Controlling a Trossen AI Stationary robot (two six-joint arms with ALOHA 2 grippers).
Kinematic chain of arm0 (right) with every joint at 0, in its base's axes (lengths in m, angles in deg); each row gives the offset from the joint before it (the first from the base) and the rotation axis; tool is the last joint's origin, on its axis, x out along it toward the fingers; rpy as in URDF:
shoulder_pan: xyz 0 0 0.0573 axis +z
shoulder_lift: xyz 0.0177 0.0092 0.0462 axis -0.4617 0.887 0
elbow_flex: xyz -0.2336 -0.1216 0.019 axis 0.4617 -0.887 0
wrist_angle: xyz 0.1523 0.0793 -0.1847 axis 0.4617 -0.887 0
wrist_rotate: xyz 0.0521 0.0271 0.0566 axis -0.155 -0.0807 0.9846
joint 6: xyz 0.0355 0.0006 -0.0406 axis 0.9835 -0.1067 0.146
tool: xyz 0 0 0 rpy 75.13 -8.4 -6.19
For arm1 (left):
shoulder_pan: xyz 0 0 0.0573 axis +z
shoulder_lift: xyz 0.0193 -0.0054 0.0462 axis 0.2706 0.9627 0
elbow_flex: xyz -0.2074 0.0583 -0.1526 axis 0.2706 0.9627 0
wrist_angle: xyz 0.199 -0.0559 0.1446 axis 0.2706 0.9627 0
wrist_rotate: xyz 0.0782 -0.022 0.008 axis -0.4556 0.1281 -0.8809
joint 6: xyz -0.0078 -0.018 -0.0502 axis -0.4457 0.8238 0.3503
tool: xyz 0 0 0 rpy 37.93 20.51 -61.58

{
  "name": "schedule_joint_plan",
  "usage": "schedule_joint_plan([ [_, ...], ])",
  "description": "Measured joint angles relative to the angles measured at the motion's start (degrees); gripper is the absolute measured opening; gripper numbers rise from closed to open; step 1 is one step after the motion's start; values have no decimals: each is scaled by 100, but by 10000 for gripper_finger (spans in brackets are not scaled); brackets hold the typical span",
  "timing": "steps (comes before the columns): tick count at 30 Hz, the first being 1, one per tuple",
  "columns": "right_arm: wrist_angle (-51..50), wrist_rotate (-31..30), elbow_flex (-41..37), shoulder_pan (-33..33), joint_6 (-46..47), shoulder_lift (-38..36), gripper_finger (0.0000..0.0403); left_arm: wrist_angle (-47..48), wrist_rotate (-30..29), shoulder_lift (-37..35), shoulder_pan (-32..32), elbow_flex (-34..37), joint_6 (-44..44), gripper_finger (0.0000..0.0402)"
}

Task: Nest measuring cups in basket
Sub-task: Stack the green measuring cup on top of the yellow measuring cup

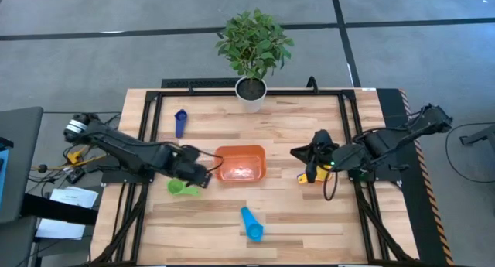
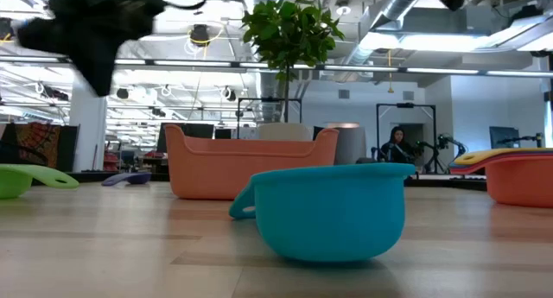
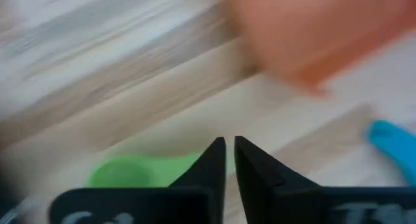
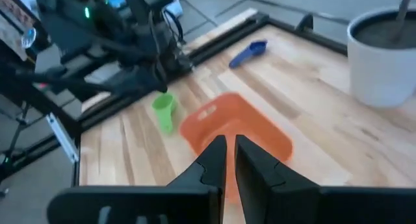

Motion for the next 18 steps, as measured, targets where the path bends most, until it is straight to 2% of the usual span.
schedule_joint_plan([
  [8,606,227,0,-644,-321,38,57,1197,284,-580,-397,659,1720,127],
  [12,603,678,0,-961,-303,36,57,942,650,-896,-456,1270,2167,180],
  [18,571,793,0,-1194,-150,120,57,351,1184,-1220,-521,2046,2483,234],
])
